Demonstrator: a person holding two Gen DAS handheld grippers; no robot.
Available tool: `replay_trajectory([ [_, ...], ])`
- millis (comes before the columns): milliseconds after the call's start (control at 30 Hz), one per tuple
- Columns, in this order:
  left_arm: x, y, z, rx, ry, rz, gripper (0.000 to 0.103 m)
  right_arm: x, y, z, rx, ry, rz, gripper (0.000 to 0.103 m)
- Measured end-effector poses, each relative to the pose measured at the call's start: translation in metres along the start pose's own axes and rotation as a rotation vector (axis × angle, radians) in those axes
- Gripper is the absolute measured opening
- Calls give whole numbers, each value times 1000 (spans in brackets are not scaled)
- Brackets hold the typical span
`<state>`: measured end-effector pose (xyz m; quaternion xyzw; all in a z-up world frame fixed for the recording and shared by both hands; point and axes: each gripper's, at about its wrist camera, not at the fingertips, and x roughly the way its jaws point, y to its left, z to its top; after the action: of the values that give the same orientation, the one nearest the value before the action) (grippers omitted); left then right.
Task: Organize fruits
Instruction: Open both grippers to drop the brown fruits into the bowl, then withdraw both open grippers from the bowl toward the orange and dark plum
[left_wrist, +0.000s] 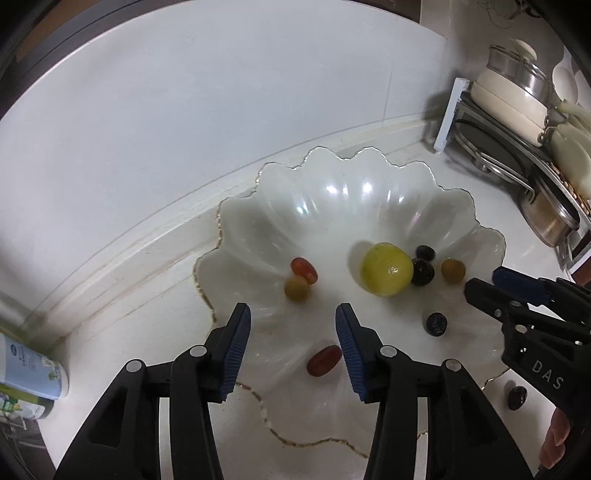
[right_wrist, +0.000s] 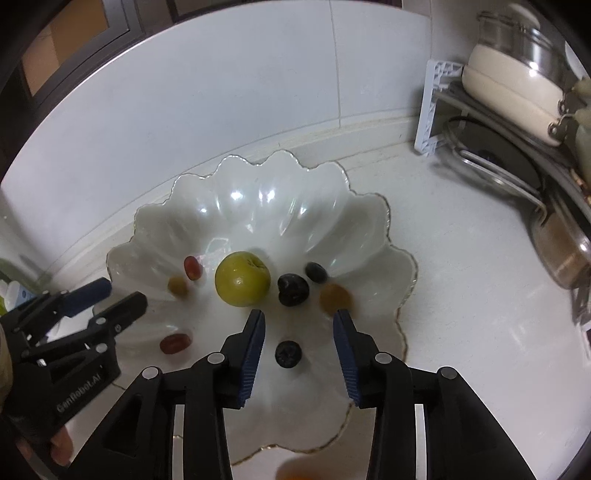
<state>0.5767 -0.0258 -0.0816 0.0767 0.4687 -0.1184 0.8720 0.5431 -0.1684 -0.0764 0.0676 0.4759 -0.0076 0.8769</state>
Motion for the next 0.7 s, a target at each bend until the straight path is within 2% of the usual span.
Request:
replay_trajectory([
  [100, -10, 0, -1, -8, -17, -3, 56, -12, -1, -2, -7, -26, -11, 40],
  [233, -32, -1, -2, -9, -69, 10, 60, -30, 0, -4, -20, -66, -10, 40],
  [300, -44, -2, -3, -13, -97, 18, 67, -41, 0, -6, -21, -90, -10, 40],
  [400, -60, -2, -3, -13, -125, 21, 72, -58, -1, -7, -17, -127, -1, 40],
  [700, -107, -11, -12, -10, -206, 18, 76, -105, -3, -18, -21, -219, 25, 40],
])
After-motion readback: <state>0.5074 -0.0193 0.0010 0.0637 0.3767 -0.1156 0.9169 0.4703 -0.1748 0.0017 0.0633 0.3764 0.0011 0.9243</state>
